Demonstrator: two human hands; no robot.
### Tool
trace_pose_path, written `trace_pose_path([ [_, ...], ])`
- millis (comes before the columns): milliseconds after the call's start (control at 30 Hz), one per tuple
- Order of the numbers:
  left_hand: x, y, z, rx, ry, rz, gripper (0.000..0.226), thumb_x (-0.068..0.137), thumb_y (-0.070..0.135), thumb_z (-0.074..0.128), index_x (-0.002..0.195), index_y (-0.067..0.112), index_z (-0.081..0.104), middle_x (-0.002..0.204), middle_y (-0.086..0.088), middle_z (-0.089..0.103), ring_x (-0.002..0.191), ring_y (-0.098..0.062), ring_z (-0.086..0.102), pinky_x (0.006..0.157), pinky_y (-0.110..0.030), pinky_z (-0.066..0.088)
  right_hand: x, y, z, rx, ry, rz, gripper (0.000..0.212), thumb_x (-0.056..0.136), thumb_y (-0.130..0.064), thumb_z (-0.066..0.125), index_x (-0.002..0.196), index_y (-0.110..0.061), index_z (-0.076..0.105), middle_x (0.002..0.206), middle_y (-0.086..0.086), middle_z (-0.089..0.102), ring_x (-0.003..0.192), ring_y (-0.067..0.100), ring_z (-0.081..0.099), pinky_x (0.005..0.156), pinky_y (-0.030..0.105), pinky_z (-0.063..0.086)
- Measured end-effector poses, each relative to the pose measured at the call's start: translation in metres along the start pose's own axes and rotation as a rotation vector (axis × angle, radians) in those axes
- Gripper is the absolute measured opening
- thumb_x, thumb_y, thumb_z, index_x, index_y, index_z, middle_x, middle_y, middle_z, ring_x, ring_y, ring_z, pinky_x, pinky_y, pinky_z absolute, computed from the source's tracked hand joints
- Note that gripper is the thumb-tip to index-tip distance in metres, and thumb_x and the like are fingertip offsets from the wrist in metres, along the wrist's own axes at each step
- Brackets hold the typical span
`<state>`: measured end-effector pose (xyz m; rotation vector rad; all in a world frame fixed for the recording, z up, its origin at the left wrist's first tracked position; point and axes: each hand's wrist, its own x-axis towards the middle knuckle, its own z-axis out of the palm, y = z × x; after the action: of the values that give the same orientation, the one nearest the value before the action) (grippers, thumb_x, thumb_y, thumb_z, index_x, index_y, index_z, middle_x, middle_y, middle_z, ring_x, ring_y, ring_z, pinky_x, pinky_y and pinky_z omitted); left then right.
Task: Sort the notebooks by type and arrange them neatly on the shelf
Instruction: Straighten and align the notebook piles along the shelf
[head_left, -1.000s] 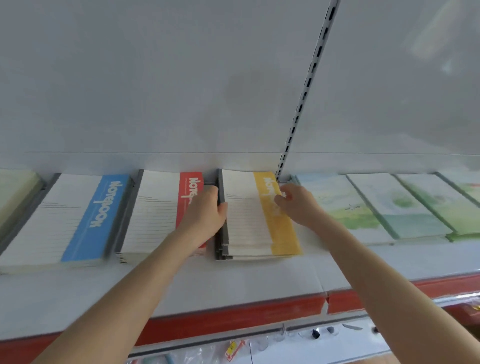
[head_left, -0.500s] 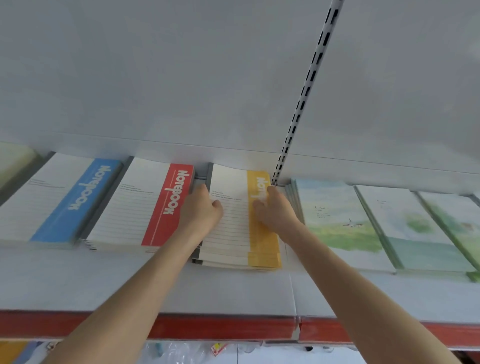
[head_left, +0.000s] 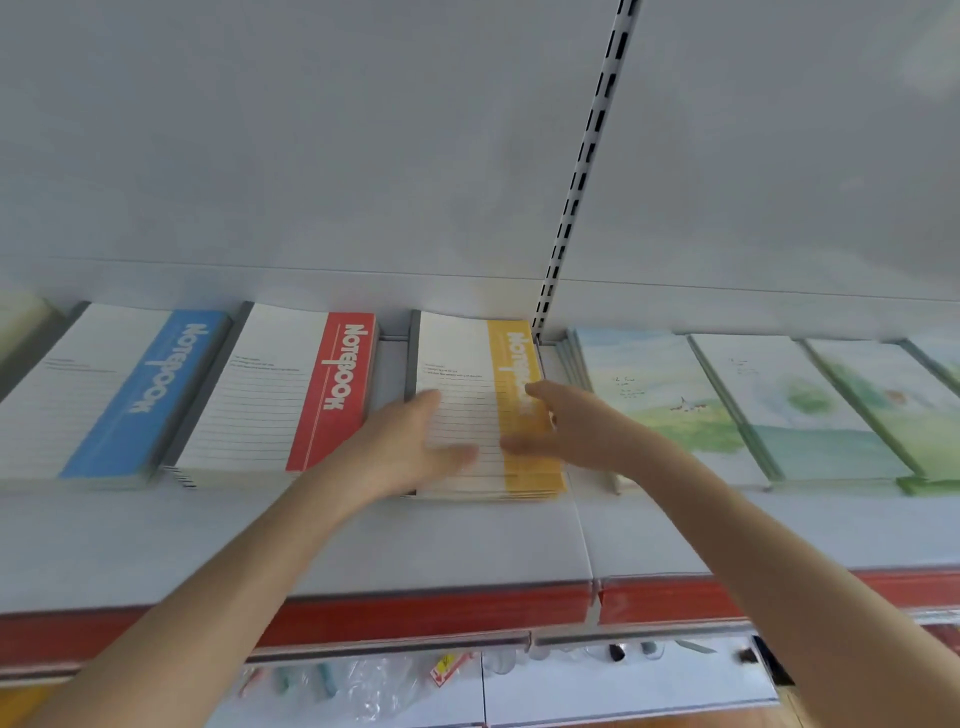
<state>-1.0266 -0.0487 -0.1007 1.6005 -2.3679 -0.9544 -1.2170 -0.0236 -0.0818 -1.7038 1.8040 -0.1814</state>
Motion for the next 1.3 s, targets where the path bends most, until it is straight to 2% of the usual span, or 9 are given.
trace_pose_path([
  [100,-0.018,-0.011,0.006,0.034,-0.100,0.008,0.085,0.068,0.047,0.076,0.136,0.020,0.033,0.131,-0.002,0.049,0.113,-0.017,0.052,0.097,-0.033,0.044,-0.024,0.006,0.009,-0.165,-0.122,-0.025,0.082,0.079,-0.038,0.070,0.143,-0.016,0.025,0.142,0.002,0.041,0.125,0.020,0.043,0.102,0.033,0.038],
  [200,-0.020,-0.012,0.012,0.050,0.001,0.034,0.069,0.076,0.033,0.074,0.131,0.011,0.039,0.121,-0.008,0.057,0.105,-0.022,0.056,0.092,-0.038,0.046,-0.030,0.002,0.017,-0.171,-0.023,-0.031,0.063,0.082,-0.029,0.069,0.134,-0.015,0.037,0.125,0.007,0.055,0.108,0.024,0.054,0.089,0.034,0.046],
  [333,-0.019,-0.010,0.014,0.091,0.130,0.042,0.051,0.084,0.030,0.066,0.124,0.006,0.045,0.104,-0.012,0.061,0.093,-0.027,0.059,0.083,-0.041,0.047,-0.027,-0.001,0.016,-0.170,0.091,-0.014,0.049,0.084,-0.027,0.067,0.127,-0.013,0.047,0.106,0.008,0.060,0.094,0.025,0.057,0.078,0.034,0.047],
  [533,-0.022,-0.013,0.015,0.225,-0.009,0.038,0.083,0.078,0.031,0.072,0.142,0.014,0.022,0.128,-0.011,0.046,0.112,-0.025,0.051,0.093,-0.035,0.044,-0.026,0.011,0.023,-0.299,0.005,-0.076,0.068,0.078,-0.034,0.072,0.131,-0.015,0.035,0.113,0.007,0.055,0.099,0.024,0.055,0.085,0.038,0.049],
  [733,-0.017,-0.018,0.025,0.172,0.172,0.074,0.052,0.084,0.018,0.066,0.128,0.013,0.038,0.110,-0.010,0.057,0.096,-0.024,0.057,0.084,-0.038,0.048,-0.021,0.014,0.028,-0.335,0.136,-0.106,0.057,0.083,-0.031,0.067,0.130,-0.015,0.039,0.115,0.007,0.057,0.102,0.026,0.057,0.083,0.034,0.048],
  [900,-0.018,-0.021,0.027,0.143,0.192,0.098,0.056,0.084,0.014,0.066,0.133,0.013,0.037,0.117,-0.009,0.054,0.103,-0.023,0.055,0.089,-0.035,0.046,-0.024,0.017,0.026,-0.303,0.097,-0.140,0.062,0.086,-0.028,0.064,0.137,-0.017,0.032,0.121,0.007,0.053,0.106,0.024,0.054,0.088,0.034,0.047],
  [1033,-0.018,-0.024,0.029,0.172,0.224,0.138,0.047,0.087,0.008,0.061,0.129,0.012,0.040,0.113,-0.009,0.055,0.097,-0.021,0.057,0.084,-0.033,0.048,-0.021,0.018,0.023,-0.374,0.114,-0.183,0.055,0.088,-0.025,0.061,0.135,-0.016,0.034,0.116,0.008,0.056,0.100,0.025,0.056,0.082,0.032,0.047],
  [1200,-0.026,-0.022,0.039,0.225,0.280,0.147,0.040,0.089,0.006,0.057,0.127,0.005,0.042,0.108,-0.015,0.053,0.089,-0.032,0.060,0.075,-0.041,0.051,-0.023,0.023,0.030,-0.390,0.158,-0.222,0.047,0.092,-0.024,0.054,0.134,-0.014,0.034,0.118,0.009,0.056,0.101,0.027,0.057,0.083,0.035,0.049],
  [1300,-0.026,-0.018,0.035,0.203,0.281,0.101,0.043,0.089,0.009,0.058,0.128,0.006,0.041,0.112,-0.016,0.057,0.096,-0.031,0.059,0.081,-0.041,0.049,-0.024,0.023,0.031,-0.339,0.154,-0.198,0.051,0.091,-0.023,0.055,0.136,-0.014,0.034,0.120,0.009,0.055,0.102,0.027,0.057,0.086,0.037,0.048],
])
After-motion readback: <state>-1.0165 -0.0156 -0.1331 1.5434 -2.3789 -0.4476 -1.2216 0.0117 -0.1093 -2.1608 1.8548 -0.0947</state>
